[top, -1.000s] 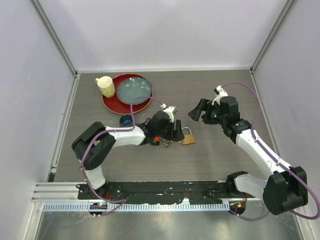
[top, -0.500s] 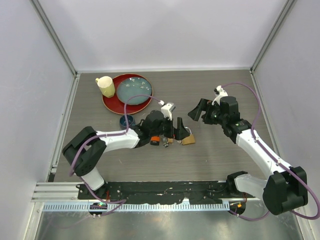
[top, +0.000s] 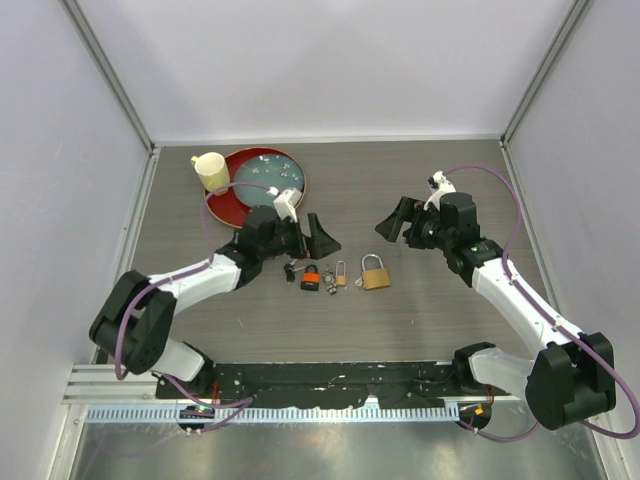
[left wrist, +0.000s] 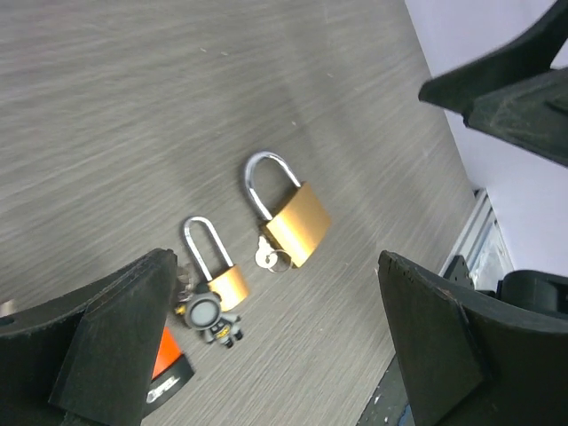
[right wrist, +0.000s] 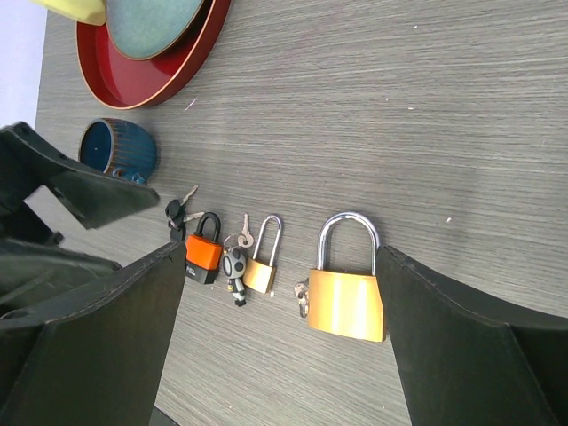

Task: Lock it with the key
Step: Place the key at the center of the board.

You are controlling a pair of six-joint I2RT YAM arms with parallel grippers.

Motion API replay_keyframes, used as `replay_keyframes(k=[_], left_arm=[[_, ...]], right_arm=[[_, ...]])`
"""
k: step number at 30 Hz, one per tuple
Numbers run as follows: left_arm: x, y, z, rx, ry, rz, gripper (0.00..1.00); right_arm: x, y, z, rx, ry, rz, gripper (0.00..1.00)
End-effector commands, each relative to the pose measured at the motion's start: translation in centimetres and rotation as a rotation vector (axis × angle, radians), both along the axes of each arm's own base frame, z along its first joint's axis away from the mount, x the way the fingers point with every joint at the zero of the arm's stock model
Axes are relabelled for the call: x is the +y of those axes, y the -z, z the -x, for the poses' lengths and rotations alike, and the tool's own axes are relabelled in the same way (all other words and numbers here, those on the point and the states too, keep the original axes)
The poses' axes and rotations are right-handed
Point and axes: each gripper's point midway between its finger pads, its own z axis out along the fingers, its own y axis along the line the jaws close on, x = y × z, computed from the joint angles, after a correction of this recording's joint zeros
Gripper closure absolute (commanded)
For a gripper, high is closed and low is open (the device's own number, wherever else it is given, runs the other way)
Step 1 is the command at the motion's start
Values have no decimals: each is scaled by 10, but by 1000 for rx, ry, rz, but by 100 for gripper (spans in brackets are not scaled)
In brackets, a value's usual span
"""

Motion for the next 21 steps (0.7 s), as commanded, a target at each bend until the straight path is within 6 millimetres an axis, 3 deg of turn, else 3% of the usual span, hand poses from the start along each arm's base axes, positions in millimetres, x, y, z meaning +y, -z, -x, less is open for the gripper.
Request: replay_keyframes(k=[1, 7, 14, 21], left_arm=[[31, -32, -4, -52, -53, 1, 0], [100, -34, -24, -60, -323, -233, 0], [167, -74, -11, -191, -561, -362, 0], [196, -105, 12, -313, -634, -346, 0]], right_arm=[[2, -17, -7, -35, -1, -9, 8], [-4, -23, -8, -43, 22, 11, 8], [-25, -43, -12, -107, 123, 72, 7], [-45, -61, -10, -172, 204, 121, 7]])
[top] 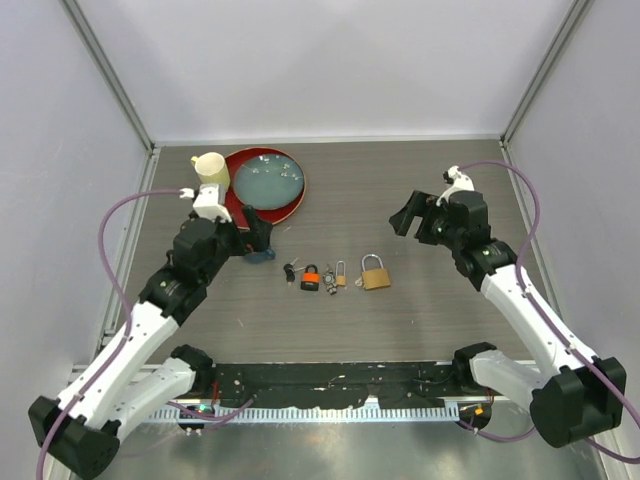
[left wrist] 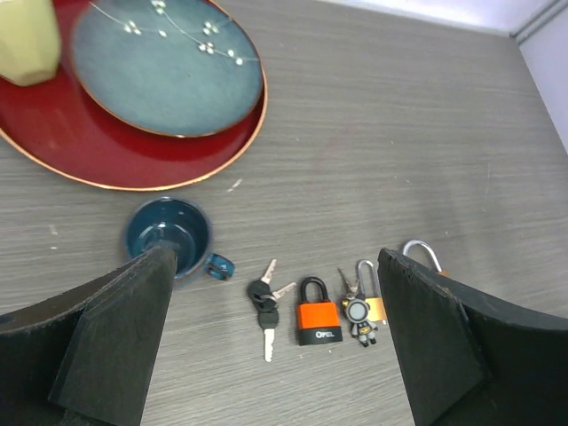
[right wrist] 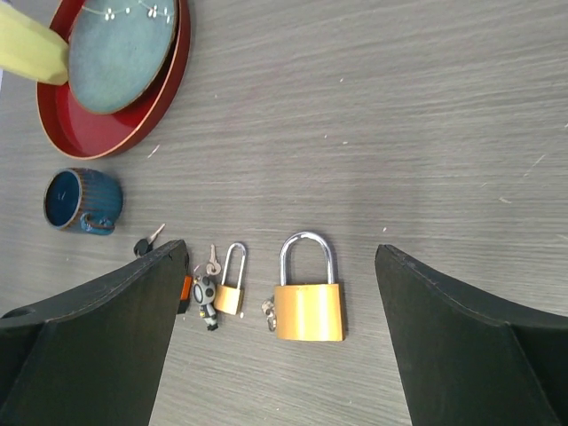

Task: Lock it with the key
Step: Place the key at the center of the board, then reset both arms

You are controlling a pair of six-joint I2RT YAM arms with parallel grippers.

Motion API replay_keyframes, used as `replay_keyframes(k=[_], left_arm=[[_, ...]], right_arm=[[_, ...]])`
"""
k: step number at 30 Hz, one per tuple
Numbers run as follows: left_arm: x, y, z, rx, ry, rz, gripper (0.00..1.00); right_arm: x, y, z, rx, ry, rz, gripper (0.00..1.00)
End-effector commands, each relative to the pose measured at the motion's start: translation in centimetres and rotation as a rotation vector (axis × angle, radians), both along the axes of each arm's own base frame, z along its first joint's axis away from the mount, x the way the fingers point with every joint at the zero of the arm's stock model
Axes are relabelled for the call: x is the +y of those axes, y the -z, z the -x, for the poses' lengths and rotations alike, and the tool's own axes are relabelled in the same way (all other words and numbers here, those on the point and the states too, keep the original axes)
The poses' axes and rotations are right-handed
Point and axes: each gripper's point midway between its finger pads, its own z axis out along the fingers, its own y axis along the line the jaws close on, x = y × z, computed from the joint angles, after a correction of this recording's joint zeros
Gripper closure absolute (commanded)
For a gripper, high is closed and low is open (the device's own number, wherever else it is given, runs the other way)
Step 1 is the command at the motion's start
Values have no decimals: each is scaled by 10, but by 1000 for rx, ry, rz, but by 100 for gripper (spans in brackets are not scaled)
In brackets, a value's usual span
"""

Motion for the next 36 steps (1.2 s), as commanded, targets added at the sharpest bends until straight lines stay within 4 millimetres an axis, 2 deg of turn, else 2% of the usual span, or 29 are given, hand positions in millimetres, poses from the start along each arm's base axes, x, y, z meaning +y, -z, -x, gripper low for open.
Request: replay_keyframes(k=[1, 6, 8, 12, 17, 18, 20, 21, 22, 23, 25, 26, 27, 28, 32, 36], left_arm=[[31, -2, 10, -37, -91, -81, 0], [47, 4, 21, -27, -140, -103, 0], [51, 5, 24, -29, -154, -105, 0], [56, 7, 26, -37, -167, -118, 0], [54, 12, 25, -52, -155, -112, 0], [54, 14, 25, -53, -153, -116, 0], [54, 16, 24, -53, -154, -126, 0], [55, 16, 23, -56, -157, -128, 0], [55, 16, 23, -58, -161, -129, 0], [56, 16, 22, -62, -165, -131, 0], [57, 16, 21, -72, -172, -132, 0], [58, 16, 21, -81, -179, -132, 0], [59, 13, 20, -104, -180, -128, 0], [60, 19, 20, -102, -186, -134, 0], [68, 19, 21, -138, -214, -144, 0], [78, 25, 22, -188, -250, -165, 0]], right_arm=[[-17, -39, -6, -126, 75, 34, 7], [-30, -47, 3, -175, 124, 53, 7], [-37, -40, 8, -176, 131, 95, 7], [-57, -31, 20, -191, 187, 161, 7], [-71, -34, 27, -275, 257, 159, 8], [-71, -40, 26, -311, 262, 150, 7], [-73, -38, 28, -343, 272, 140, 7], [-73, -45, 26, -384, 279, 126, 7], [-74, -37, 27, -388, 276, 135, 8], [-74, -49, 27, -446, 281, 113, 8], [-73, -42, 27, -472, 270, 124, 8], [-73, -47, 27, -511, 268, 123, 7], [-71, -45, 27, -520, 248, 134, 7], [-71, -37, 26, -520, 225, 177, 7], [-78, -24, 20, -502, 261, 218, 7], [-78, -2, 13, -458, 252, 256, 7]])
